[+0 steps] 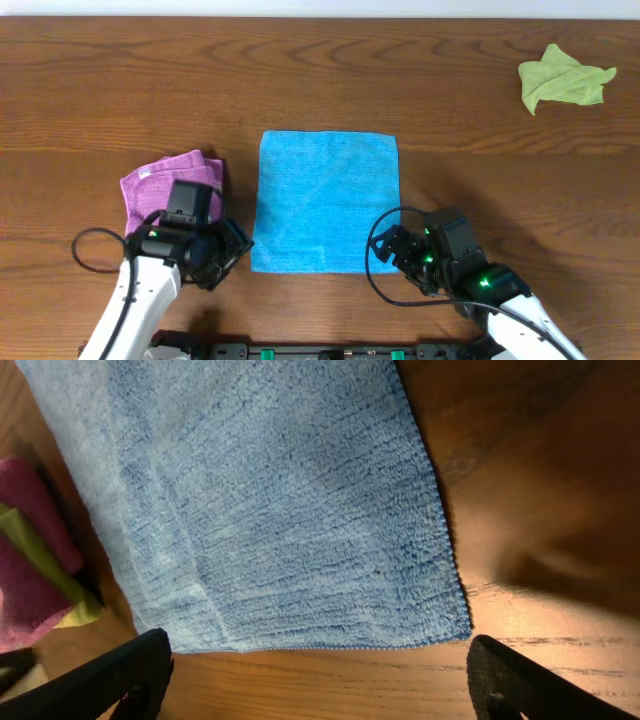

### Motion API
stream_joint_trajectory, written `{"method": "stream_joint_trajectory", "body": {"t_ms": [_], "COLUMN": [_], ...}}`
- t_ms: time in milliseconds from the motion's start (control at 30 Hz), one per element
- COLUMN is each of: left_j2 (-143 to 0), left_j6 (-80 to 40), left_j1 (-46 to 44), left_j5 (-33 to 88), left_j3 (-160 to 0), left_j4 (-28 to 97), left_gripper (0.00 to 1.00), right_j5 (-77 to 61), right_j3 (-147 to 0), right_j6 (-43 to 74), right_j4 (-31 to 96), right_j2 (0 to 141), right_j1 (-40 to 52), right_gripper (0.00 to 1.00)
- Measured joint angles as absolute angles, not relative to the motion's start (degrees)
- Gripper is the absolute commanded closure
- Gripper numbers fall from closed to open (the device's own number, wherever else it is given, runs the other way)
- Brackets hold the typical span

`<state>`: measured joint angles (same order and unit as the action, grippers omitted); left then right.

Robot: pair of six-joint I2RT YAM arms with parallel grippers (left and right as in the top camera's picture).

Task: Fold the cloth
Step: 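Release the towel and move both grippers to its bottom corners, then grasp the blue towel's bottom left and right corners with both grippers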

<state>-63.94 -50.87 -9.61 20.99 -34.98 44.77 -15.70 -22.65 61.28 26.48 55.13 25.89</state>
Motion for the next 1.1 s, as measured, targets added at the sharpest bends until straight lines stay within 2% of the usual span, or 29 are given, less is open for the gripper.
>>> {"method": "stream_joint_trajectory", "body": {"t_ms": [200,700,967,1100], "left_j2": [-63.96,-68.99,-75.16,-76.03], "left_j6": [-54.26,-59.75,-61.98,-63.02], "left_j1": [-9.63,-14.55,-17.89,-18.22], "left_j5": [22.09,21.87,21.91,22.26], "left_j3": [-29.63,-29.5,-29.47,-29.71], "left_j4": [39.75,30.87,25.19,24.45], "left_gripper": [0.31,0.28,0.28,0.32], "right_j5": [-15.66,-15.55,-15.59,-15.59], "right_j3": [-22.63,-22.63,-22.63,-22.63], "right_j6": [61.21,61.04,61.04,61.04], "right_j4": [27.16,23.44,23.24,23.18], "right_j2": [56.58,64.77,64.79,64.86], "right_j1": [25.89,25.89,25.89,25.89], "right_gripper": [0.05,0.05,0.05,0.05]}}
